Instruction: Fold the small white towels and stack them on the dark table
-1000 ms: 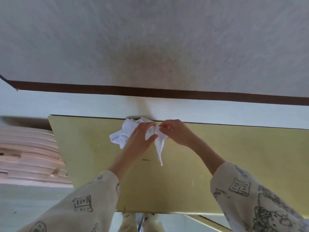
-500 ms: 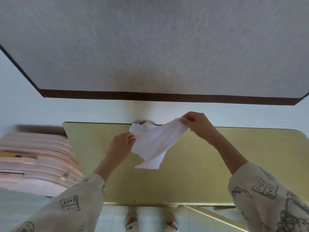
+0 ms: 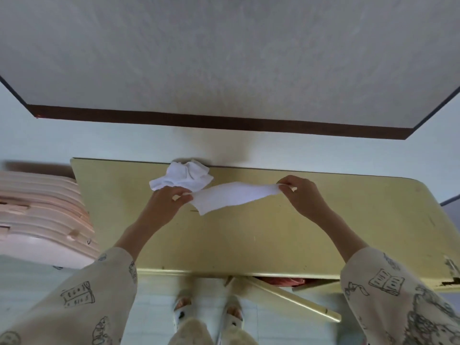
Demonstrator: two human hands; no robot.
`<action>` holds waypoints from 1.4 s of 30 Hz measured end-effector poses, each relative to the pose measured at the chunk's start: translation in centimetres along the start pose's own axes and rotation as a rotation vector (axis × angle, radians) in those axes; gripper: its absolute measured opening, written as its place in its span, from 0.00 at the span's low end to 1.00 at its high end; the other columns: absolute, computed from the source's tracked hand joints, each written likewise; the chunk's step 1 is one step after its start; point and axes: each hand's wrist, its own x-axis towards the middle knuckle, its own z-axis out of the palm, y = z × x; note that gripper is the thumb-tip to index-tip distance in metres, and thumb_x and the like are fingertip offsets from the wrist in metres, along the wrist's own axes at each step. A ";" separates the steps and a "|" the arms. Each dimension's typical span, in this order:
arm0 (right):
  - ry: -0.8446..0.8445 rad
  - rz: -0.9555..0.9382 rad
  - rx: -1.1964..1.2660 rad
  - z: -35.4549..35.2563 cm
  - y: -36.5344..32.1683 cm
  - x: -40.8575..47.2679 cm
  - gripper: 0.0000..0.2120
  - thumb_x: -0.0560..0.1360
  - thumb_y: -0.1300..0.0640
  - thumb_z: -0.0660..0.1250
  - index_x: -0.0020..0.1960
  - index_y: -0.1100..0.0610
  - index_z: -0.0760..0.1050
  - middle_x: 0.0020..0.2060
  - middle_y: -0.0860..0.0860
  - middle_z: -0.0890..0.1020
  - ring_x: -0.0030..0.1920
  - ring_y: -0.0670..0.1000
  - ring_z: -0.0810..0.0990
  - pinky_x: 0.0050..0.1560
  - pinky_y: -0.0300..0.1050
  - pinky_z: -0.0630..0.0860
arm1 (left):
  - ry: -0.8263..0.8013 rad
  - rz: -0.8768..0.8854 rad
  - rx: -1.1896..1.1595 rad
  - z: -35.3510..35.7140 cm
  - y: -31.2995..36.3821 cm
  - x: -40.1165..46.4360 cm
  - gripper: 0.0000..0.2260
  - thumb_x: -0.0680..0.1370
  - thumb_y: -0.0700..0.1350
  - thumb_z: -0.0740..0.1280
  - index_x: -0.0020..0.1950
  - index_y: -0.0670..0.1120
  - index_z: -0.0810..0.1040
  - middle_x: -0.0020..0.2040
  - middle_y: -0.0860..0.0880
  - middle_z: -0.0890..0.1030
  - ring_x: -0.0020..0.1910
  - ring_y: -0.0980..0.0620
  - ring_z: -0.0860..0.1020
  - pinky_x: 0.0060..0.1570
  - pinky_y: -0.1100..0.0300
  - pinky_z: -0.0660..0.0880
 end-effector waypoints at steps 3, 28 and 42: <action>-0.109 0.062 -0.039 1.6 3.4 -2.0 0.10 0.77 0.60 0.61 0.53 0.58 0.80 0.52 0.51 0.83 0.55 0.51 0.78 0.49 0.37 0.66 | -0.163 -0.017 0.015 2.7 -1.4 -2.1 0.08 0.76 0.44 0.67 0.52 0.44 0.82 0.42 0.53 0.80 0.41 0.55 0.75 0.38 0.69 0.65; -0.107 0.570 0.137 14.2 16.2 5.2 0.14 0.76 0.55 0.65 0.57 0.62 0.77 0.54 0.58 0.81 0.56 0.56 0.77 0.49 0.39 0.65 | -0.255 -0.509 -0.068 16.8 -9.3 4.5 0.16 0.78 0.48 0.63 0.33 0.43 0.68 0.29 0.48 0.65 0.28 0.53 0.62 0.30 0.59 0.56; -0.134 0.545 -0.022 15.4 16.7 6.0 0.13 0.78 0.54 0.61 0.57 0.61 0.77 0.54 0.56 0.81 0.54 0.56 0.77 0.46 0.38 0.65 | -0.205 -0.485 0.065 18.3 -8.6 5.9 0.18 0.79 0.47 0.60 0.30 0.43 0.62 0.25 0.49 0.63 0.26 0.52 0.61 0.29 0.59 0.57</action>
